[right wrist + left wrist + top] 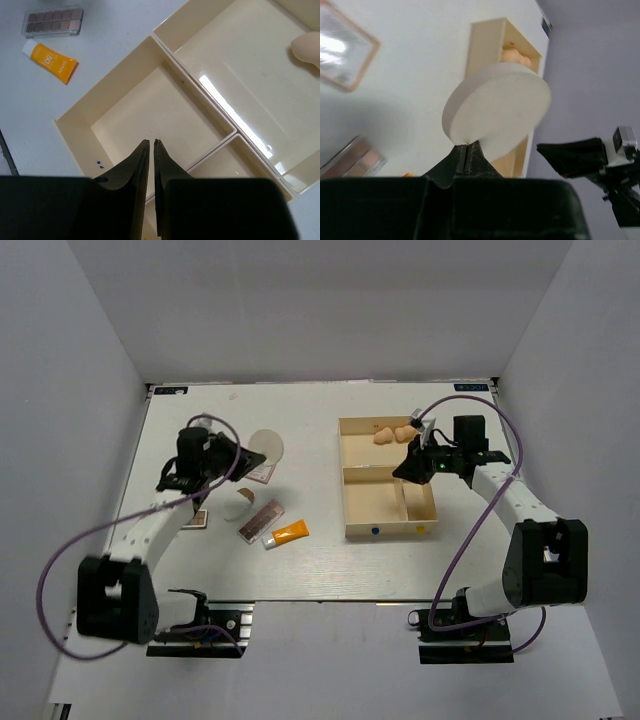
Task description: Organize the makeup
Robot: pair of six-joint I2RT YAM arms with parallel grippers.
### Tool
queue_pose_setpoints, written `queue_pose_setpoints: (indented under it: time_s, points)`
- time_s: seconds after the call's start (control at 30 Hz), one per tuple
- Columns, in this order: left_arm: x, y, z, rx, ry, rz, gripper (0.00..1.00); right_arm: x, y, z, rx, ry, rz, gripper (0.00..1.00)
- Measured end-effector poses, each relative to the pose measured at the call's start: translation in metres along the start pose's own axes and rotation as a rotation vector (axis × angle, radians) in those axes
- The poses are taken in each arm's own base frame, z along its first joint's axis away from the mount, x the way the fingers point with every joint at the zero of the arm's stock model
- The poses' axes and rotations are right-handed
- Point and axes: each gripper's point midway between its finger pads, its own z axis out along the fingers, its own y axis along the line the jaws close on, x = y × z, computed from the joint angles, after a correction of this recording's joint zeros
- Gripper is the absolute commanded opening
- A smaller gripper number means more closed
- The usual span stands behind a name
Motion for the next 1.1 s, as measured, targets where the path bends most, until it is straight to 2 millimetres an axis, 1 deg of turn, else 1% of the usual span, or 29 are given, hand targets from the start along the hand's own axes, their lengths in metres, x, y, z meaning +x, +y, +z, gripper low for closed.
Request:
queue_pose_setpoints:
  time_s: [0.07,0.13,0.2,0.3,0.43,0.5,0.53,0.57,0.6,0.63,0.7,0.73,0.77,0.8,0.87,0.9,0.97,1.0,1.1]
  points:
    - [0.011,-0.012,0.029,0.07,0.096,0.029,0.0,0.0,-0.003,-0.001,0.024,0.005,0.007,0.15]
    - [0.02,-0.029,0.058,0.134,0.182,0.06,0.0,-0.001,-0.009,-0.004,0.068,0.011,0.013,0.15]
    - [0.028,-0.052,0.088,0.212,0.251,0.105,0.0,-0.002,-0.017,-0.008,0.13,0.016,0.018,0.15]
    - [0.04,-0.09,0.125,0.322,0.323,0.173,0.0,-0.006,-0.029,-0.016,0.221,0.015,0.02,0.15]
    - [0.065,-0.133,0.16,0.434,0.386,0.247,0.0,-0.011,-0.038,-0.028,0.296,0.008,0.02,0.16]
    - [0.08,-0.148,0.177,0.467,0.41,0.275,0.0,-0.013,-0.041,-0.033,0.324,0.001,0.02,0.16]
    - [0.088,-0.153,0.186,0.473,0.426,0.281,0.02,-0.015,-0.042,-0.036,0.336,-0.004,0.019,0.16]
    - [0.095,-0.156,0.195,0.475,0.436,0.286,0.05,-0.016,-0.044,-0.039,0.35,-0.007,0.017,0.16]
    - [0.103,-0.157,0.203,0.475,0.447,0.293,0.1,-0.017,-0.045,-0.042,0.363,-0.011,0.016,0.16]
    - [0.111,-0.156,0.21,0.461,0.462,0.293,0.2,-0.019,-0.046,-0.045,0.376,-0.016,0.015,0.16]
    - [0.126,-0.149,0.225,0.431,0.483,0.294,0.33,-0.021,-0.048,-0.049,0.396,-0.022,0.013,0.17]
    - [0.132,-0.144,0.231,0.407,0.49,0.293,0.39,-0.021,-0.05,-0.052,0.405,-0.024,0.014,0.17]
    - [0.139,-0.137,0.238,0.376,0.501,0.288,0.5,-0.021,-0.051,-0.053,0.411,-0.025,0.015,0.17]
    - [0.143,-0.129,0.243,0.347,0.506,0.287,0.57,-0.021,-0.052,-0.054,0.416,-0.026,0.016,0.17]
    - [0.147,-0.115,0.249,0.29,0.514,0.281,0.67,-0.021,-0.053,-0.056,0.421,-0.027,0.02,0.18]
    - [0.148,-0.11,0.25,0.267,0.518,0.27,0.68,-0.02,-0.053,-0.056,0.422,-0.027,0.022,0.2]
    - [0.145,-0.113,0.251,0.256,0.508,0.279,0.71,-0.02,-0.054,-0.057,0.424,-0.028,0.027,0.23]
    - [0.142,-0.116,0.251,0.254,0.498,0.285,0.72,-0.019,-0.054,-0.056,0.423,-0.029,0.03,0.26]
    - [0.138,-0.12,0.252,0.247,0.484,0.291,0.72,-0.02,-0.051,-0.055,0.402,-0.034,0.027,0.33]
